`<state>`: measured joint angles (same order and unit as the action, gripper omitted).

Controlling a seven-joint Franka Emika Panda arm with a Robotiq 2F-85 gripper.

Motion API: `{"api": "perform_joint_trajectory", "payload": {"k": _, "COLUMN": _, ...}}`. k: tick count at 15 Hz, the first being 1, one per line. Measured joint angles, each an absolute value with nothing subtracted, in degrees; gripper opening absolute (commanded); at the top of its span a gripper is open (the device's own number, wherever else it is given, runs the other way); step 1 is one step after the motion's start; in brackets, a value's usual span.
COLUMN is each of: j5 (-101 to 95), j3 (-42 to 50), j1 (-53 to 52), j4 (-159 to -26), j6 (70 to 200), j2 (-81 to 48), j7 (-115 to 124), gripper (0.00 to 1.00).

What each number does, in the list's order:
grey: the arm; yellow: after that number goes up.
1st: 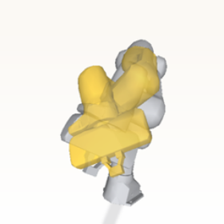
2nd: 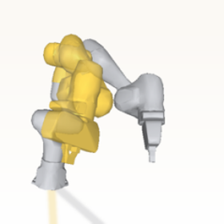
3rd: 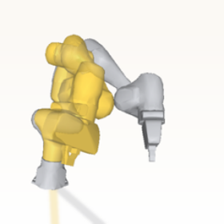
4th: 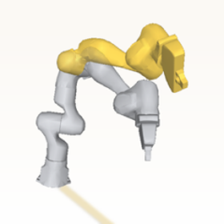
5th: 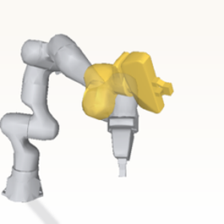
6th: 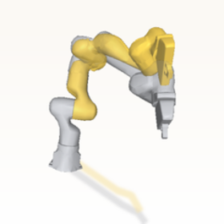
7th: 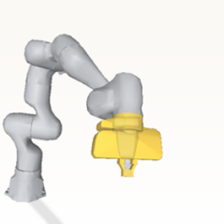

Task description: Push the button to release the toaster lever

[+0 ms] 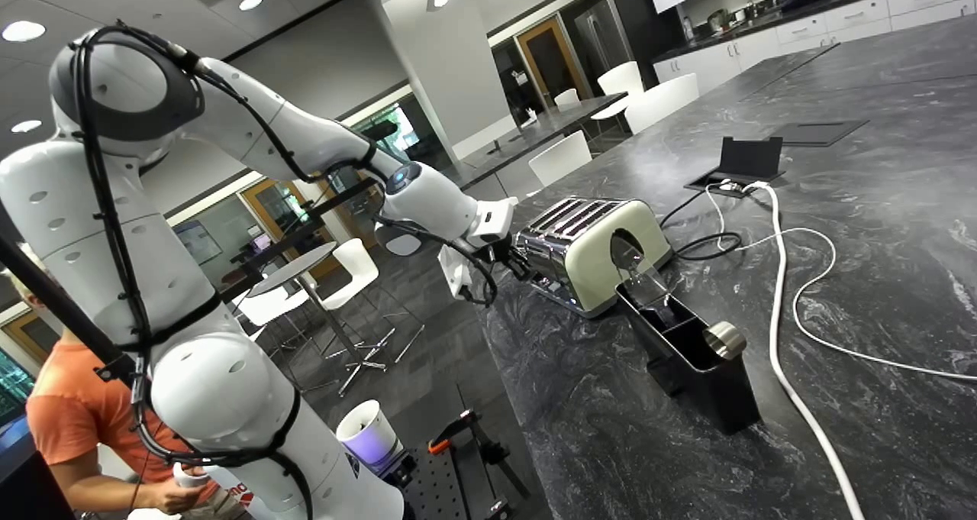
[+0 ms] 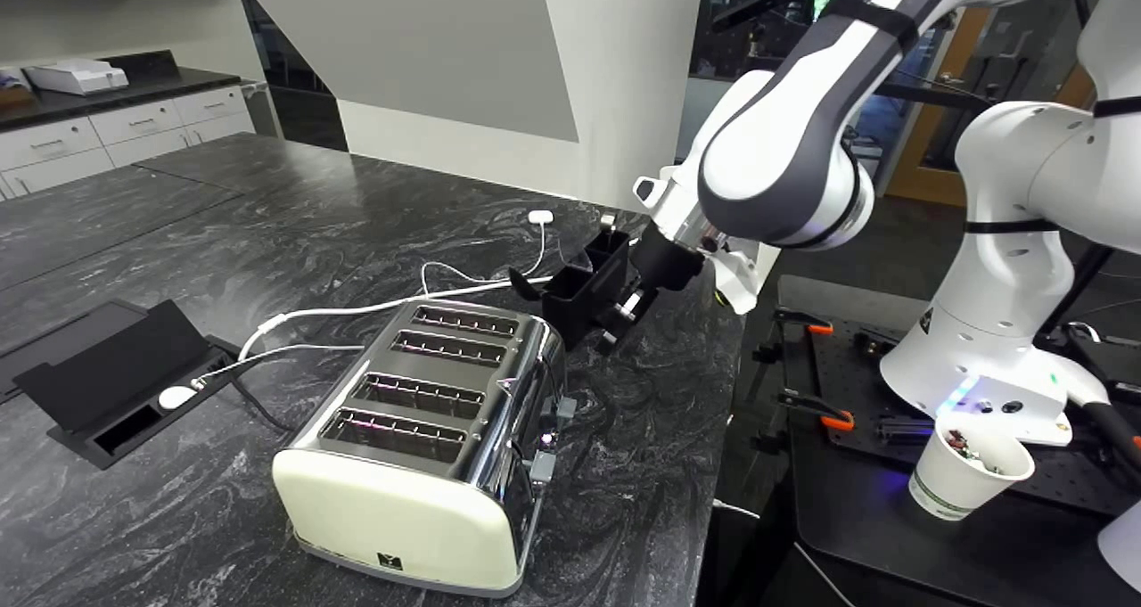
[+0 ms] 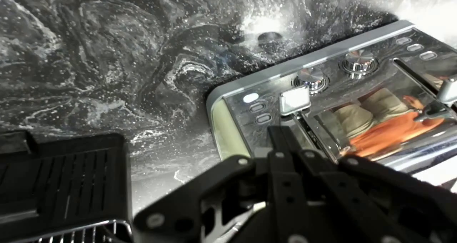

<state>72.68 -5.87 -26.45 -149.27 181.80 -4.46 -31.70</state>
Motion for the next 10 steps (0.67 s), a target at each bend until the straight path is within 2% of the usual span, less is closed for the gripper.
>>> {"api": "perform_joint_trajectory", "payload": {"k": 7, "j5": 94.3, "j3": -4.5, "j1": -22.4, "j4": -145.3, "j6": 177.8, "j2": -8.4, "j7": -54.6, "gripper": 0.00}}
{"api": "perform_joint_trajectory", "payload": {"k": 10, "j5": 100.4, "j3": -2.9, "j1": -20.9, "j4": -145.3, "j6": 171.5, "j2": -10.1, "j7": -64.5, "gripper": 0.00}}
